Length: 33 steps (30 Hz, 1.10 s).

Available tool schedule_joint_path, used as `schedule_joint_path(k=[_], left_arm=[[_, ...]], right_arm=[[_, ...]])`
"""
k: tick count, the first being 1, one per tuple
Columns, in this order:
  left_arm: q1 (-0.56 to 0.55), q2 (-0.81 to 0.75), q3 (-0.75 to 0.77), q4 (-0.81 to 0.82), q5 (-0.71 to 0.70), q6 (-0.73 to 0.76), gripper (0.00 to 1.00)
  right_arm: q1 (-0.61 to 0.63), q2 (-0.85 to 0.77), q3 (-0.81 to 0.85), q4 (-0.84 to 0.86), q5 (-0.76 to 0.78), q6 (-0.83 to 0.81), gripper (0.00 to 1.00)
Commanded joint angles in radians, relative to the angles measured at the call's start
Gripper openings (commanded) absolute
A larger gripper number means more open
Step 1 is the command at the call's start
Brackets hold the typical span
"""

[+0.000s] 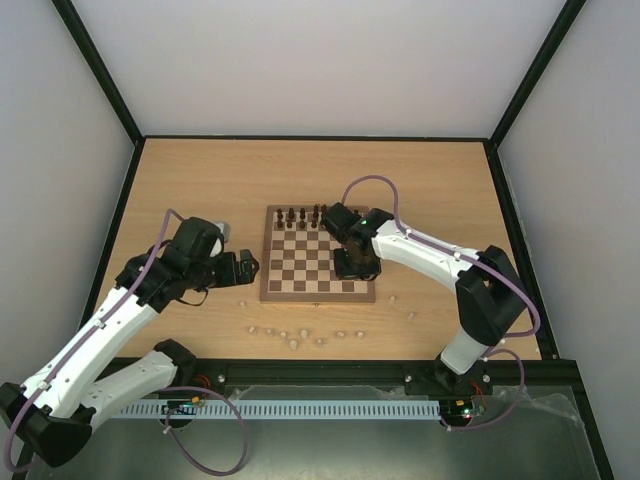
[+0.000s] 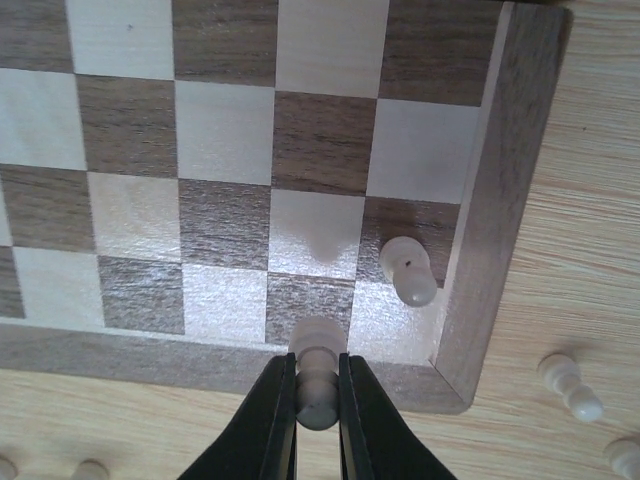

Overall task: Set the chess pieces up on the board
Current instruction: Place the chess piece on the chessboard.

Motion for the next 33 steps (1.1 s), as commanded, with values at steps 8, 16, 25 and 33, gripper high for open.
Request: schedule_joint_path(k=[8,16,25,33], left_arm=[[0.006,-0.013,-0.011,-0.031,-0.003,-0.009,0.99],[0.006,-0.013,-0.012,-0.034,-0.006,-0.013,0.99],[0.006,-0.006,-0.004,-0.033,-0.004,-0.011,0.99],[0.005,-0.011,0.002,-0.048,-0.009,-0.010,0.99]], right_arm=[[0.004,0.096,-0.014,0.047,0.010,0.000,0.08],[0.006,0.144,0.005,0.049,0.027,-0.007,0.08],[0.005,0.168,0.021,0.056,0.034,-0.016,0.09],[0.004,0.202,0.058,0.047,0.047,-0.026,0.10]])
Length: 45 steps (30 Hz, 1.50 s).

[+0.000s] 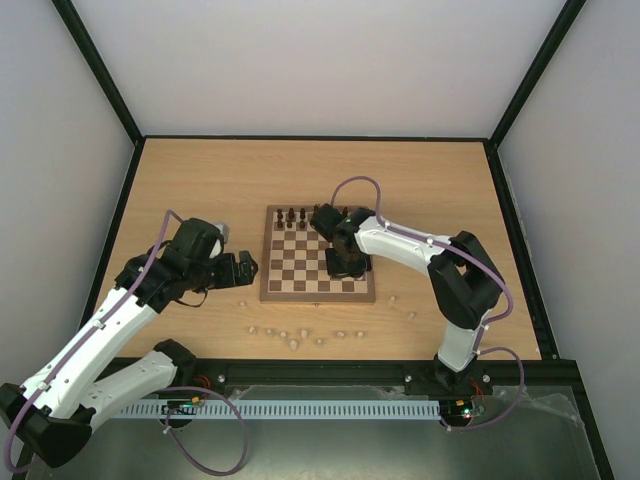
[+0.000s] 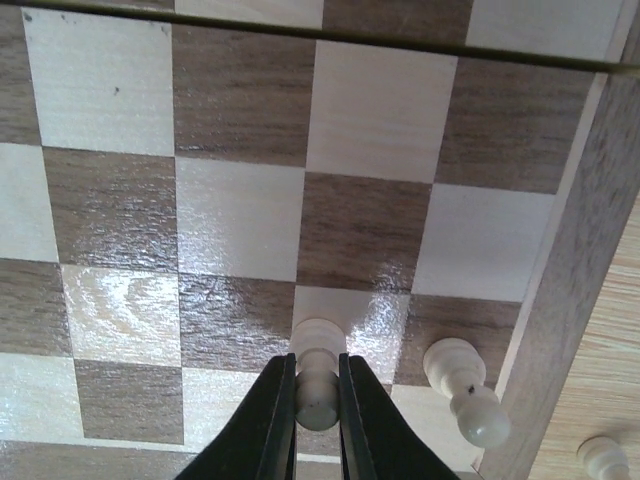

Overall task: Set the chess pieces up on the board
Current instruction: Place the chess piece on the chessboard.

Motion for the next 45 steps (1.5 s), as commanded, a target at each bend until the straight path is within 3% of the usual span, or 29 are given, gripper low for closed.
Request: schedule_joint_path(k=[1,28,41,45], left_arm=[[0.006,-0.009,0.002,-0.031,-0.009,-0.002,0.99],[0.006,-0.006,-0.005,-0.017,0.004,-0.004,0.99],[0.006,0.002,-0.006,-0.030,-0.022,-0.018,0.99],[0.005,0.047,-0.006,-0.042,-0.047,-0.018,0.99]], right_arm=[[0.004,0.046,0.021,-0.027,0.022,-0.009,0.10],[0.004,-0.014,-0.021,-0.083,0.045,0.000,0.14],[0.004,-0.081,0.024,-0.064,0.018,-0.009,0.33],[0.004,-0.146,0.091,-0.071,-0.002,-0.011,0.46]])
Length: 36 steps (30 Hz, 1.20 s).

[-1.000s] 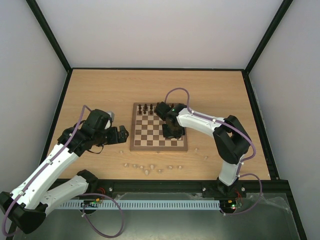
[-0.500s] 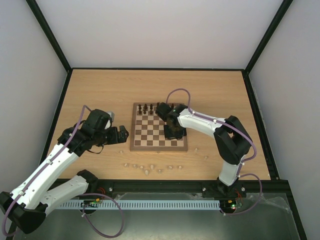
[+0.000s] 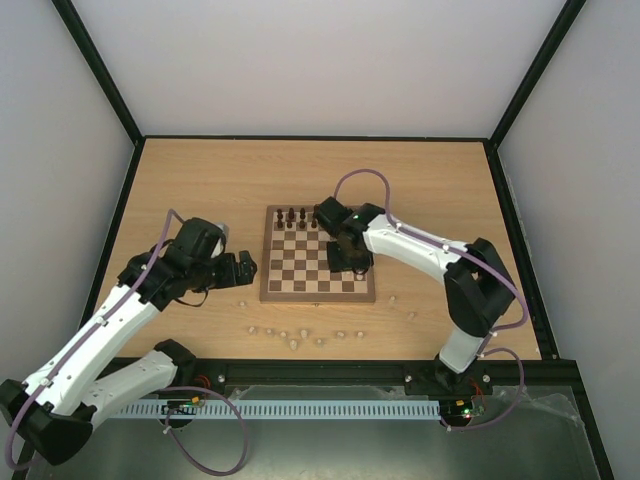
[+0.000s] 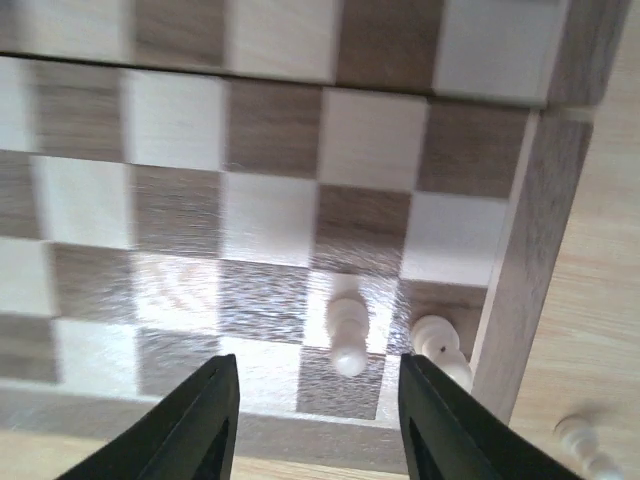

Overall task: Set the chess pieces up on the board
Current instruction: Place the chess piece on the chessboard, then pick up the chess piece at the center of the board.

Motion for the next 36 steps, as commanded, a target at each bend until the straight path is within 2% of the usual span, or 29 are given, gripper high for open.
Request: schedule_joint_path(k=[1,3,6,10,24,29,36], left_arm=[[0.006,0.057,-0.006,-0.029,-0.034,-0.005,0.99],[0.006,0.089,-0.006,-0.024,-0.046,-0.001,0.99],[0.009,0.145,-0.008,-0.007,-0.065,0.008,0.99],[0.036,0.225,-0.016,0.043,-0.089,0.028,0.99],[0.145,0.560,0.087,0.182,-0.126,0.166,0.99],[0.150,0.639,0.114,0.220,-0.137,0.189,0.93],[0.160,0.707,0.133,0.250,-0.151,0.209,0.69]], right_arm=[[0.004,-0.107,0.100,-0.059,-0.025,-0.008,0.52],[0.004,-0.140,0.162,-0.084,-0.029,-0.014,0.61],[0.004,-0.178,0.223,-0.126,-0.042,-0.015,0.68],[0.004,-0.258,0.199,-0.140,-0.074,-0.014,0.69],[0.004,-0.532,-0.140,-0.074,-0.129,0.086,0.68],[0.004,-0.568,-0.178,-0.066,-0.138,0.101,0.68],[0.003,-0.586,-0.192,-0.073,-0.141,0.106,0.68]])
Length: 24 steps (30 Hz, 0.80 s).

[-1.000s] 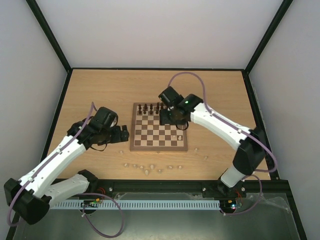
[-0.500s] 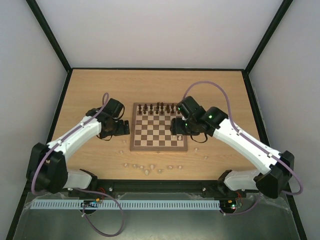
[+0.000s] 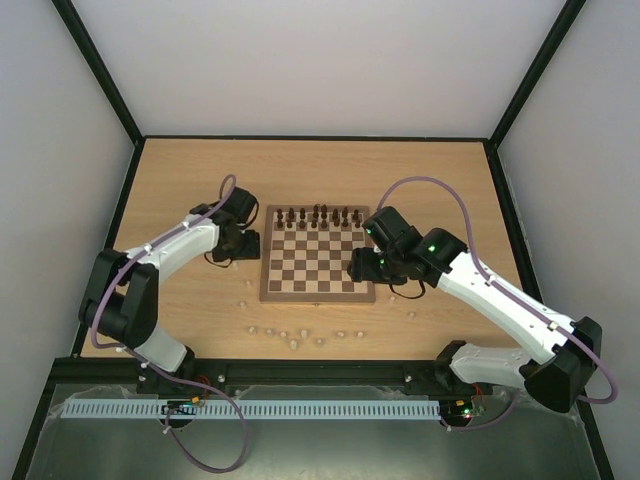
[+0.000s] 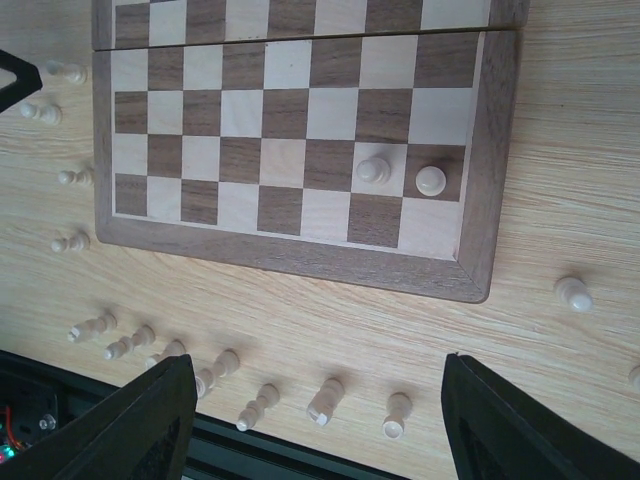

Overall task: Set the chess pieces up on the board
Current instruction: Pick up the chess piece at the center of the board.

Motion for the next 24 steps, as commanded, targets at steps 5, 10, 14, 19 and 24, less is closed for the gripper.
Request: schedule_joint_path(k=[5,10,14,19,24], left_arm=[[0.017,0.069,0.036,0.042,-0.017,0.030,0.60],[0.018,0.113,0.048,0.063,-0.001,0.034,0.51],[0.018,0.142,0.063,0.070,-0.002,0.036,0.44],[0.021,0.172,0.072,0.076,-0.004,0.041,0.38],[0.024,0.195,0.071,0.081,0.002,0.044,0.29]], right_arm=[[0.004,-0.019,-0.022,-0.025,-0.017,0.014,0.68],[0.005,-0.014,-0.021,-0.023,-0.022,0.010,0.68],[0.004,-0.012,-0.028,-0.021,-0.022,0.010,0.68],[0.004,-0.015,-0.034,-0.018,-0.022,0.009,0.68],[0.004,-0.020,-0.047,-0.015,-0.017,0.012,0.68]])
